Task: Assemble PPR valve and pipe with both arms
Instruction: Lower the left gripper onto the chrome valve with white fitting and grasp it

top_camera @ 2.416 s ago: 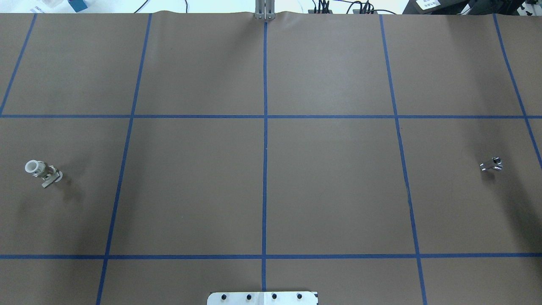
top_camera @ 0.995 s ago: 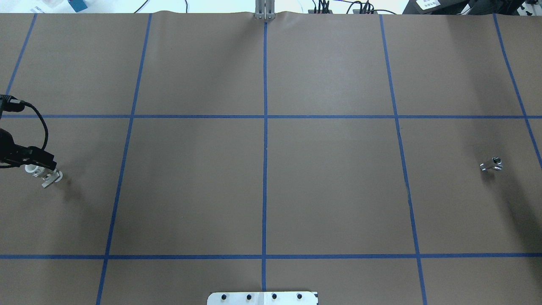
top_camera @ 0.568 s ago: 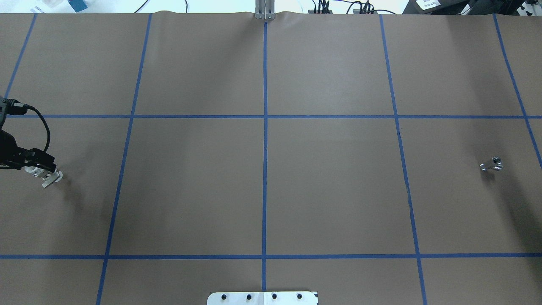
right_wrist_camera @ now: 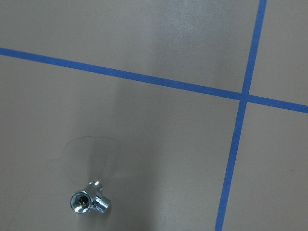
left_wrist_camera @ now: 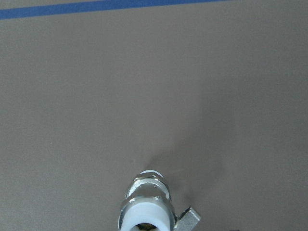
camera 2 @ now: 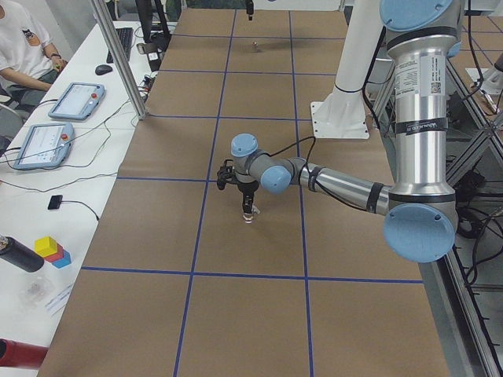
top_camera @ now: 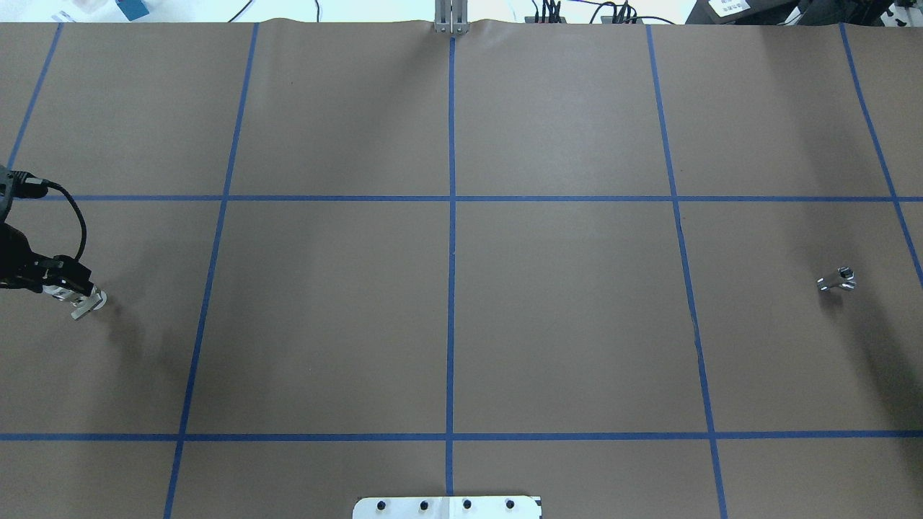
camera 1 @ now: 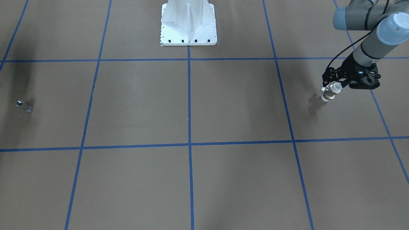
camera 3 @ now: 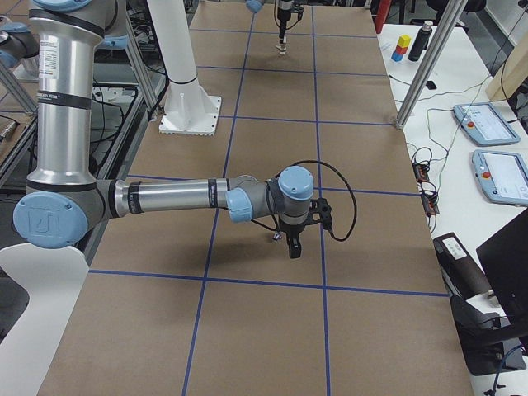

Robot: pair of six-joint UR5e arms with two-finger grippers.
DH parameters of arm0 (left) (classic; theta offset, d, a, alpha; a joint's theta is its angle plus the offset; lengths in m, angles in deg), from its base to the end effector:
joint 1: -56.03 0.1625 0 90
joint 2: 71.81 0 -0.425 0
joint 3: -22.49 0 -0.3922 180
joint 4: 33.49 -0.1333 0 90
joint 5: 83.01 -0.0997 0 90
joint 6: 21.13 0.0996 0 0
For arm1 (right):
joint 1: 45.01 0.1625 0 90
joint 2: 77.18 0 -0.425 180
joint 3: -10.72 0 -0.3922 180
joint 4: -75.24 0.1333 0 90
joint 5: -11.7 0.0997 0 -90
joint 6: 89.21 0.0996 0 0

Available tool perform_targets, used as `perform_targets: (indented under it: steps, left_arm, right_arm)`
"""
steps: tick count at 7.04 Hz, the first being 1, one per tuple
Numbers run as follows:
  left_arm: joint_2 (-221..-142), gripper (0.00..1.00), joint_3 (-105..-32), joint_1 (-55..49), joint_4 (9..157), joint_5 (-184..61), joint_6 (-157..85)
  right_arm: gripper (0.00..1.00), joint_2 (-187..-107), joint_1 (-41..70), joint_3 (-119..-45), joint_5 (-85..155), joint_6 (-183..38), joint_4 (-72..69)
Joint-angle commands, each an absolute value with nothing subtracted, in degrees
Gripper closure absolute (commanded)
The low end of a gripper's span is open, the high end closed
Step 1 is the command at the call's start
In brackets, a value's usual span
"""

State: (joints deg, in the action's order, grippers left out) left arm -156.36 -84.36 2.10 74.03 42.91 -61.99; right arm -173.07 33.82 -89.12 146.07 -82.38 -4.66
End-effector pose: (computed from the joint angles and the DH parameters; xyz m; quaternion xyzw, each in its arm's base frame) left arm 0.2164 -0.4243 0.5304 0.0003 0.3815 0.0384 0.9236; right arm -0.0270 -0.4652 0.6031 0.0532 -0.3879 -0.0809 0.9166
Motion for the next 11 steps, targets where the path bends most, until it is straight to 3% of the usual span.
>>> perform_targets:
  steps: [1,11]
  left_arm:
    - [-156.4,0.33,-83.9,2.1,74.0,43.0,-62.0]
    - [-156.0,0.37,-83.5,1.4,73.2,43.5,-61.0]
  right_arm:
    - [0.0,-173.1,33.8,-89.2,145.9,-82.4,-4.7]
    - [0.0,-173.2,33.8,-89.4,145.4,-82.4,-3.9]
